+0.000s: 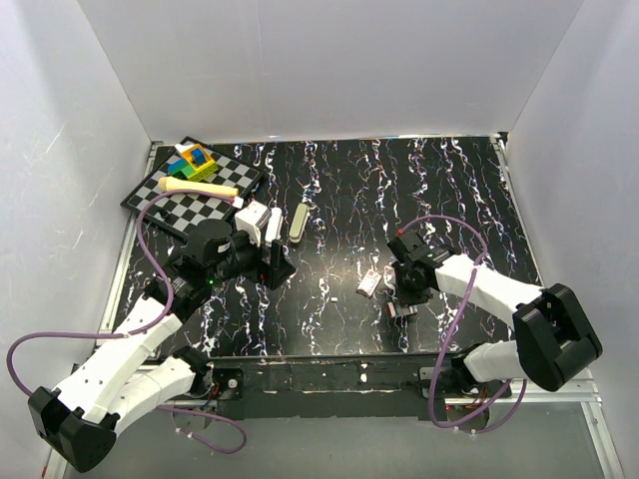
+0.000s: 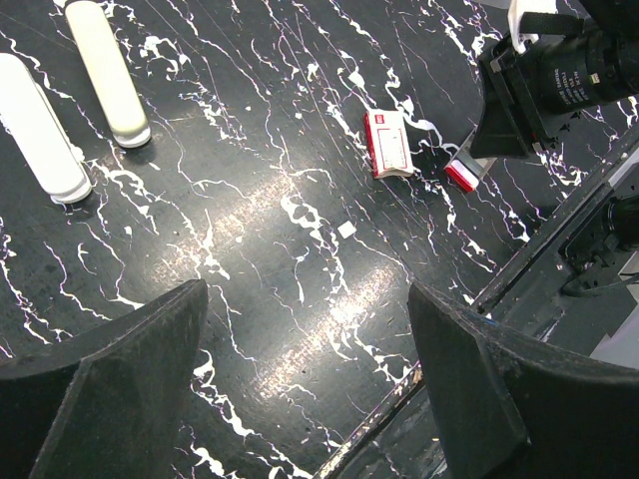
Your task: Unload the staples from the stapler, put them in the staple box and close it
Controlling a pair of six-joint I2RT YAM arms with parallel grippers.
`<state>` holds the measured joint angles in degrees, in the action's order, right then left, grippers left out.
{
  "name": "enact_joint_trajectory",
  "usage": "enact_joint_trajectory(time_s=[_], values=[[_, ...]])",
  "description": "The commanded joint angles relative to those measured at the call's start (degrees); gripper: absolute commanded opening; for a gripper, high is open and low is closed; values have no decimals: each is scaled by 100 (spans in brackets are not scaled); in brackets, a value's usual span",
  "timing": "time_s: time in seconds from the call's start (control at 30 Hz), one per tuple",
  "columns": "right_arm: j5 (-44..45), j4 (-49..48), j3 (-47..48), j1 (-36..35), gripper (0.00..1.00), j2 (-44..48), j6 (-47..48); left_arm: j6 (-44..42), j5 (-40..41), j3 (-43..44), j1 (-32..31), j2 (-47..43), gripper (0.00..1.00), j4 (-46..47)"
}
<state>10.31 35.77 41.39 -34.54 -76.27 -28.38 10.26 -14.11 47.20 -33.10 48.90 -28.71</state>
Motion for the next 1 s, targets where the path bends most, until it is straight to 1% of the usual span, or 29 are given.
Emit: enact_joint_trajectory(time_s=[0.0, 0.17, 0.3, 0.43, 0.6, 0.7, 0.8, 0.97], values=[[6, -70, 212, 27, 32, -20, -71, -59, 49, -62, 32, -65, 82, 6], [103, 35, 352, 18, 34, 86, -62, -59, 40, -62, 32, -83, 82, 6], [182, 299, 580, 18, 34, 375, -18, -51, 31, -62, 32, -65, 82, 14], [-63, 361, 774, 9, 36, 718, 209, -51, 57, -62, 32, -83, 82, 6], [-555, 264, 968, -78, 39, 807, 570, -24, 277, -71, 32, -136, 82, 6], [-880, 62, 1038, -289, 43, 842, 842, -15, 408, -71, 32, -179, 82, 14], [-1152, 26, 1248, -587, 47, 676, 1202, -7, 470, -79, 32, -206, 82, 14], [-1180, 211, 1723, -1159, 49, 131, 1809, 2, 654, -79, 32, -223, 82, 6]])
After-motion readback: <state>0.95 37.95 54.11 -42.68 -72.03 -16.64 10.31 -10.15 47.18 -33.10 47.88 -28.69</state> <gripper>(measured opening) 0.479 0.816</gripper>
